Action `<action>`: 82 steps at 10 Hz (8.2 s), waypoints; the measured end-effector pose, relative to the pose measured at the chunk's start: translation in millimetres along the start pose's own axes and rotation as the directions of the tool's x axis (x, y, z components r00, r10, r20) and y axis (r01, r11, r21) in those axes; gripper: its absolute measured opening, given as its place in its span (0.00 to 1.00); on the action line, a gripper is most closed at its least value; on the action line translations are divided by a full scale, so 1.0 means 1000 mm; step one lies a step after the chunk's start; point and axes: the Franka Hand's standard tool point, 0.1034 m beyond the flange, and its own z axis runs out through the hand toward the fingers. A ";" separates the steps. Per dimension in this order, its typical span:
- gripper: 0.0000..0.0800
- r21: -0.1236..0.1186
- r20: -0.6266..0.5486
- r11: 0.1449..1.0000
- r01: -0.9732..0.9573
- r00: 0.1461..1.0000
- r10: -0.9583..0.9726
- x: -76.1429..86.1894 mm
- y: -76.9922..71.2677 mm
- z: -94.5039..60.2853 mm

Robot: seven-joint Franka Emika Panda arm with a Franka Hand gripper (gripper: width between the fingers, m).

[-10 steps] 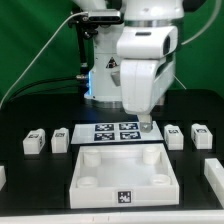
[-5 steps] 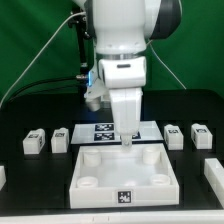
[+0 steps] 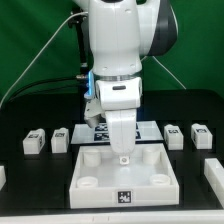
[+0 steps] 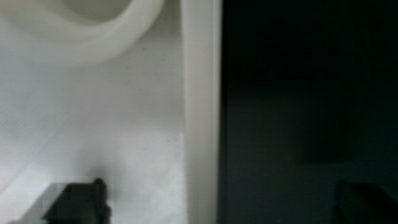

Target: Assemble one leg

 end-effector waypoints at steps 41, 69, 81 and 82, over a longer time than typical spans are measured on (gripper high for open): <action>0.81 -0.089 -0.047 0.983 -0.158 0.987 0.154 0.072 0.057 -0.028; 0.81 0.009 0.691 -0.012 -1.000 -0.002 0.723 0.180 -0.032 0.000; 0.36 0.008 0.703 -0.012 -1.000 -0.003 0.711 0.176 -0.038 0.005; 0.36 0.008 0.703 -0.012 -1.000 -0.003 0.711 0.176 -0.038 0.005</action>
Offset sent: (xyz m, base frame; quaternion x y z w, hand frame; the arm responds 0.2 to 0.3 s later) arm 0.0000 0.0000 0.0000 0.0000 0.0000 0.0000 1.0000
